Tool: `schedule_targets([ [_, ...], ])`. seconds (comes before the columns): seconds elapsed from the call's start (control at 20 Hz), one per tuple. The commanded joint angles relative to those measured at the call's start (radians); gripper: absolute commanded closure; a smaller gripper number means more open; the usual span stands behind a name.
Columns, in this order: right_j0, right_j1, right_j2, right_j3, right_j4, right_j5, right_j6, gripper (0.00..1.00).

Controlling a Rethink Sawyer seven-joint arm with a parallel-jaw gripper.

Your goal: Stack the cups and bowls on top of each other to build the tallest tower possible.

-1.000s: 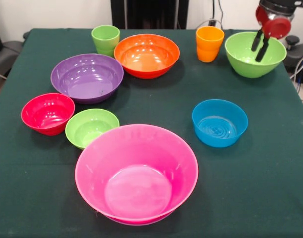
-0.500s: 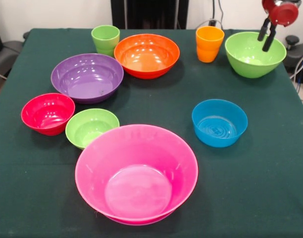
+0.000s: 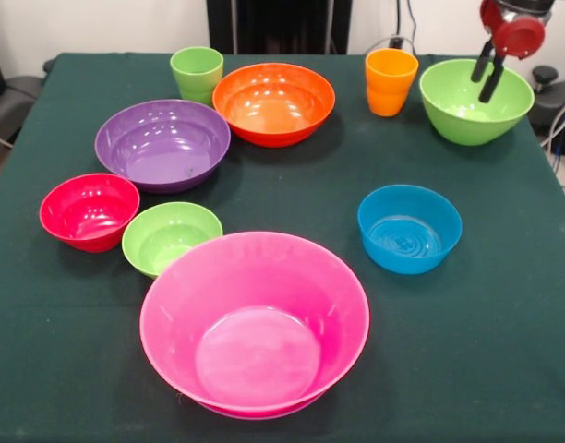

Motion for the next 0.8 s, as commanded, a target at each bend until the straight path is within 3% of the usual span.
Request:
schedule_targets([
  [0.05, -0.002, 0.105, 0.065, -0.047, -0.025, 0.053, 0.070, 0.00],
  [0.35, -0.003, 0.152, 0.063, -0.078, -0.014, 0.023, 0.076, 0.00],
  [0.8, 0.016, 0.166, 0.031, -0.127, 0.001, 0.083, 0.106, 0.00],
])
